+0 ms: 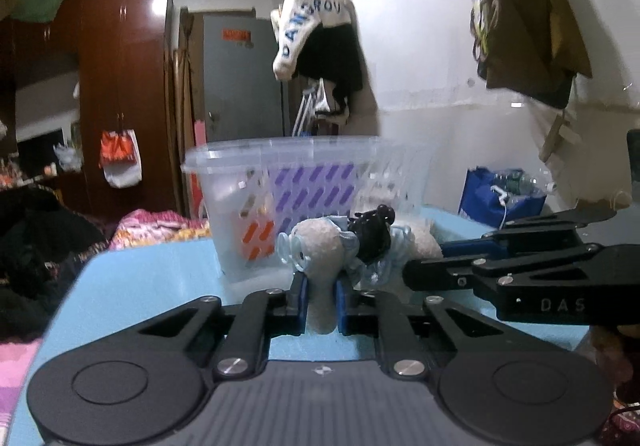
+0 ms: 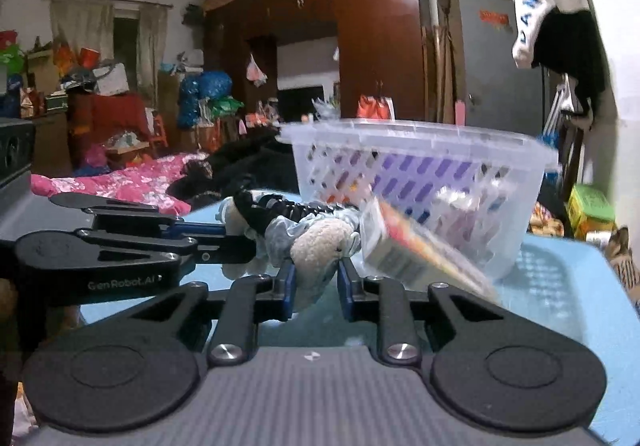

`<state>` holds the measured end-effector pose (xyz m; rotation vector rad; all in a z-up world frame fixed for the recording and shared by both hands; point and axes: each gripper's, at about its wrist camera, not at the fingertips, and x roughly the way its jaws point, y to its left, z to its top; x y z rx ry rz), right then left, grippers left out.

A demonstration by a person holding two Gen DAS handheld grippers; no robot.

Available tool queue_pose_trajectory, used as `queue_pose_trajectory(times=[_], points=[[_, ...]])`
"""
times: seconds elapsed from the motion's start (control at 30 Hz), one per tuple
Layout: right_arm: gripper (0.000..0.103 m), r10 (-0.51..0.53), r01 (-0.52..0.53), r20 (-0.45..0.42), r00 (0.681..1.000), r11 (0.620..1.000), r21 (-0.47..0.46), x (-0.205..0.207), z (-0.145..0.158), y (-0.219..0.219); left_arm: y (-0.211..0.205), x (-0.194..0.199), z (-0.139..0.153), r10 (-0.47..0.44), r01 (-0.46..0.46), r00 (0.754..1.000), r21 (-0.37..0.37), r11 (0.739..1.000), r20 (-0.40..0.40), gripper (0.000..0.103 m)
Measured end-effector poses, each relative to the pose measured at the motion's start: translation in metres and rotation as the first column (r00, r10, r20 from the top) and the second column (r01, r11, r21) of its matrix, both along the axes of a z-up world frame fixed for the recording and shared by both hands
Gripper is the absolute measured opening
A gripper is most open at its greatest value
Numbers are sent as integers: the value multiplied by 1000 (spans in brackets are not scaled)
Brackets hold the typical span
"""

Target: Organize objects

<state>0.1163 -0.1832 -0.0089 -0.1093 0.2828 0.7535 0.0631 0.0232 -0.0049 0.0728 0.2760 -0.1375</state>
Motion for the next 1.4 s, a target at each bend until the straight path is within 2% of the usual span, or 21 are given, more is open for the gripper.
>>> queue_pose_trajectory(times=[0.37,0.5,0.63,0.7,0.8,1.0,1.1,1.4], points=[[25,51,-54,94,994,998,30,-6,40,2,-3,-16,43,11,-11,991,-1,1000,135,17],[25,64,-68,114,991,997,25,14,68,4,-4,0,66,10,-12,986,8,1000,169,17],[25,56,-56,158,986,998,-3,35,95,13,-6,26,94,17,-26,982,47,999,189,17],[25,46,-44,164,985,999,-16,52,106,20,-2,47,108,27,-35,984,44,998,174,17],[25,55,-55,127,990,998,1,89,116,28,4,80,121,45,-52,988,40,998,144,17],[25,21,-19,89,996,1000,-20,139,104,48,9,132,114,79,-85,994,74,994,79,17],[25,10,-4,103,995,998,-66,143,90,57,12,141,101,95,-100,993,79,992,64,17],[25,14,-7,81,997,996,-86,138,76,55,22,157,83,138,-141,989,76,987,49,17]])
